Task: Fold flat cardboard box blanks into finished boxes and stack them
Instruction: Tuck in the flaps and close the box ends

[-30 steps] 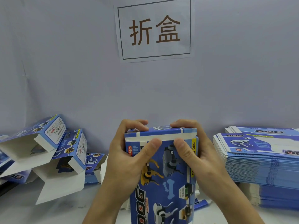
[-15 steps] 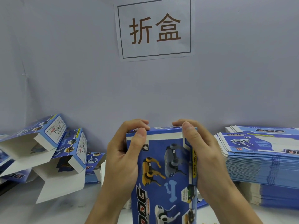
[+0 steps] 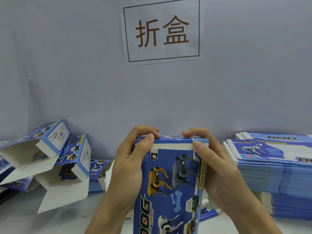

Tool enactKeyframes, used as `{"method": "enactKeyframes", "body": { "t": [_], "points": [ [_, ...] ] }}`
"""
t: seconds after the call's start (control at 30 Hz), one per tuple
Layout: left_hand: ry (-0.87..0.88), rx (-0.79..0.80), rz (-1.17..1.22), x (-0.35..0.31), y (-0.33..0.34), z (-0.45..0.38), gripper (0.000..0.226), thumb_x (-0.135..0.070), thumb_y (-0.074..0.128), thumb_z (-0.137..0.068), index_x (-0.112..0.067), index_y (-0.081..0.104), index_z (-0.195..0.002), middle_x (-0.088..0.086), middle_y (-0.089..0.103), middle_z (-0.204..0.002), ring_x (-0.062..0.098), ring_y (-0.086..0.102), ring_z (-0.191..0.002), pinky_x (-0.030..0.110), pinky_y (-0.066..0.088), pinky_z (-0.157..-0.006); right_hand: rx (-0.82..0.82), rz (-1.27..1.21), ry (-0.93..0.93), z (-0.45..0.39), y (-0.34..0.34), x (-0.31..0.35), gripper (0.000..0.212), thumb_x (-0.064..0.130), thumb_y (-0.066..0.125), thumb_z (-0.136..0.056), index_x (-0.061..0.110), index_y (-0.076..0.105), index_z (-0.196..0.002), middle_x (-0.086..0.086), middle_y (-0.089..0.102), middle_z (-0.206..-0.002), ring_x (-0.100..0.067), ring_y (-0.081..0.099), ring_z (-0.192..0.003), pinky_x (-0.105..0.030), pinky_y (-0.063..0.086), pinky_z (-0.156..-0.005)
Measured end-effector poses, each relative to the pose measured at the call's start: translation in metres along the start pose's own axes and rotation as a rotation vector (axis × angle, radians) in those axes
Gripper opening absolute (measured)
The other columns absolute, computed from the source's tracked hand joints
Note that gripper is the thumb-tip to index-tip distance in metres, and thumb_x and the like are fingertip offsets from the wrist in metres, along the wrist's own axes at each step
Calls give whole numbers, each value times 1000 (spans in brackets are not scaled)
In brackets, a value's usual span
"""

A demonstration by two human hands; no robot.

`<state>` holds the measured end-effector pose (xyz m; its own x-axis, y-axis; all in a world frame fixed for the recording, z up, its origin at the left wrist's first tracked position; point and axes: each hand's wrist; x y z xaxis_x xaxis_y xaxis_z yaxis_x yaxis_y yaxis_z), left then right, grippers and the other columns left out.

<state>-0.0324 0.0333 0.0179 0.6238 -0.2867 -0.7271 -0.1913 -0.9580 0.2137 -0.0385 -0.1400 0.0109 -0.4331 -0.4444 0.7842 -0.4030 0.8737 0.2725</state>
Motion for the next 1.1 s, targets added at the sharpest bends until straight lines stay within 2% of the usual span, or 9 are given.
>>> {"method": "enactKeyframes", "body": {
  "t": [0.1,0.2,0.27,0.4,0.5,0.57,0.63,0.87,1.1],
  "points": [
    [1,5,-14,0,2,1,14,-34,57,-89,-24,66,-85,-5,72,-101,25,75,-93,31,61,-59,-1,-51,67,-3,5,7,22,18,56,-83,17,61,-104,-12,75,-98,-29,75,-88,-37,63,-66],
    [32,5,-79,0,5,2,17,-44,61,-82,-28,66,-86,-10,72,-99,21,74,-96,31,61,-57,-36,42,61,-15,11,16,21,-8,51,-79,8,46,-92,5,72,-62,-6,71,-58,-15,52,-46],
    [50,-3,-111,0,6,2,20,-47,61,-80,-29,65,-86,-11,71,-99,20,74,-97,32,60,-56,-18,62,68,-20,15,20,35,-19,48,-66,8,43,-88,7,69,-55,-4,67,-50,-13,48,-42],
    [69,-2,-143,1,7,2,16,-40,58,-87,-25,64,-89,-12,71,-99,21,74,-95,31,60,-56,1,81,66,-20,14,21,54,-44,40,-73,8,41,-85,2,66,-50,-5,65,-45,-13,45,-39],
    [53,9,-110,1,5,2,13,-35,60,-90,-23,64,-89,-9,71,-101,24,74,-95,33,60,-58,6,-13,115,-16,9,20,43,-31,25,-89,7,42,-89,-2,69,-56,-8,68,-51,-18,51,-45],
    [51,33,-76,1,4,4,13,-38,64,-88,-25,66,-87,-6,69,-107,26,72,-99,36,61,-62,60,-120,158,-7,7,22,33,-16,48,-83,11,50,-102,-9,72,-80,-26,74,-77,-37,57,-70],
    [52,47,-60,1,3,5,16,-42,63,-82,-27,68,-85,-5,67,-112,27,70,-103,36,61,-65,77,-192,210,0,3,25,53,-8,59,-62,23,56,-105,-18,67,-102,-45,69,-98,-53,49,-86],
    [133,75,-264,-5,-1,5,28,-40,75,-72,-34,63,-97,-10,64,-124,19,71,-104,35,62,-72,69,-169,161,-2,-4,16,32,8,66,-76,31,61,-98,-34,53,-128,-41,68,-102,-49,59,-80],
    [122,49,-167,-2,-3,4,22,-35,74,-74,-30,64,-93,-6,69,-113,24,73,-99,33,62,-69,102,61,7,-2,-12,8,31,39,78,-82,27,59,-103,-5,70,-112,-40,68,-107,-53,59,-83]
  ]
}}
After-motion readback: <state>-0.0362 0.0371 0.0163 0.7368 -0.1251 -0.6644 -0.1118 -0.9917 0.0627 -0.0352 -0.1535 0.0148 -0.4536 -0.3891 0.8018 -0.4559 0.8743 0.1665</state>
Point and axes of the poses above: each hand's wrist, its own z-axis away from the middle knuckle, its own y-axis out of the palm, x = y × z
